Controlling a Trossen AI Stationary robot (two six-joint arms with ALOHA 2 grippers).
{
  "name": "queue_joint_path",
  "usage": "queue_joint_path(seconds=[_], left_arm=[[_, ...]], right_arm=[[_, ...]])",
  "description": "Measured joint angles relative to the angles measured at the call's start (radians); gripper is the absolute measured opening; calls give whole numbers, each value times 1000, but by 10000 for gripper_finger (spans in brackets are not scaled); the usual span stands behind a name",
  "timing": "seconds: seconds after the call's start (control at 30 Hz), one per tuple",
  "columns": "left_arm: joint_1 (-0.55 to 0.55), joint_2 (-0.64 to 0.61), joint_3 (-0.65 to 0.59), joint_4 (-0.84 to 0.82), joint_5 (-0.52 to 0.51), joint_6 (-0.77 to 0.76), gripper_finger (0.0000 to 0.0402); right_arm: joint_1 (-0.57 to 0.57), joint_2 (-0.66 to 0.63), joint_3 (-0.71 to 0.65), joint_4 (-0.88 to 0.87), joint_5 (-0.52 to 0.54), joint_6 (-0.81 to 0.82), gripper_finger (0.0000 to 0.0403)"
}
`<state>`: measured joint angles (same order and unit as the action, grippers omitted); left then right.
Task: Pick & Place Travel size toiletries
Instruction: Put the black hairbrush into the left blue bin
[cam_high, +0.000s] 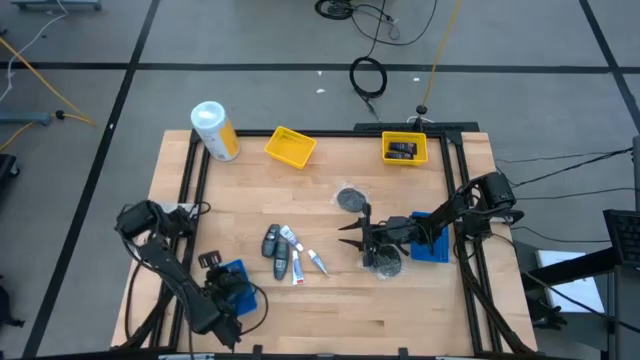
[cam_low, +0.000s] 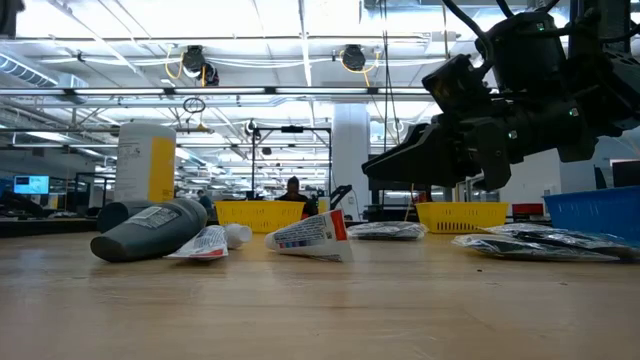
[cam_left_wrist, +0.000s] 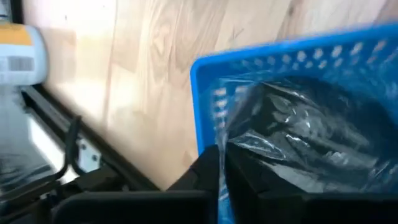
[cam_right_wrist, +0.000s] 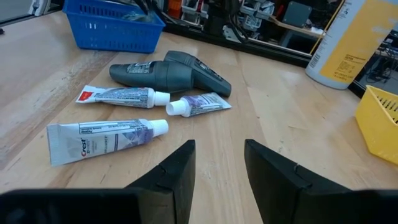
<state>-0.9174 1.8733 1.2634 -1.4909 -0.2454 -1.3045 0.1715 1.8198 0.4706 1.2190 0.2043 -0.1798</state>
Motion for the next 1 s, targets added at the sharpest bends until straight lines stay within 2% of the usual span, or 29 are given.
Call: queue_joint_path(seconds=[0.17,0.3,0.4,0.47,0.57,0.77,0.87,1.0], left_arm=[[28,-109,0,26,-43,-41,118],[51,-206,-8,-5,-12,-99,180],[74,-266,-56,-13,39,-128,203],[94,-301,-111,72,72,-113,210],[122,-349,-193,226,77,-64,213],[156,-356,-246,212,39,-17,206],[159,-356,-245,216,-4,-2,175],[159,-356,-254,265,-45,18,109]], right_arm=[[0,0,0,0,0,11,130],[0,0,0,0,0,11,130],[0,0,0,-3,0,11,130],[0,0,0,-4,0,11,130],[0,0,0,-12,0,11,130],[0,0,0,-27,0,11,130],[0,0,0,-28,0,11,130],[0,0,0,-28,0,34,130]])
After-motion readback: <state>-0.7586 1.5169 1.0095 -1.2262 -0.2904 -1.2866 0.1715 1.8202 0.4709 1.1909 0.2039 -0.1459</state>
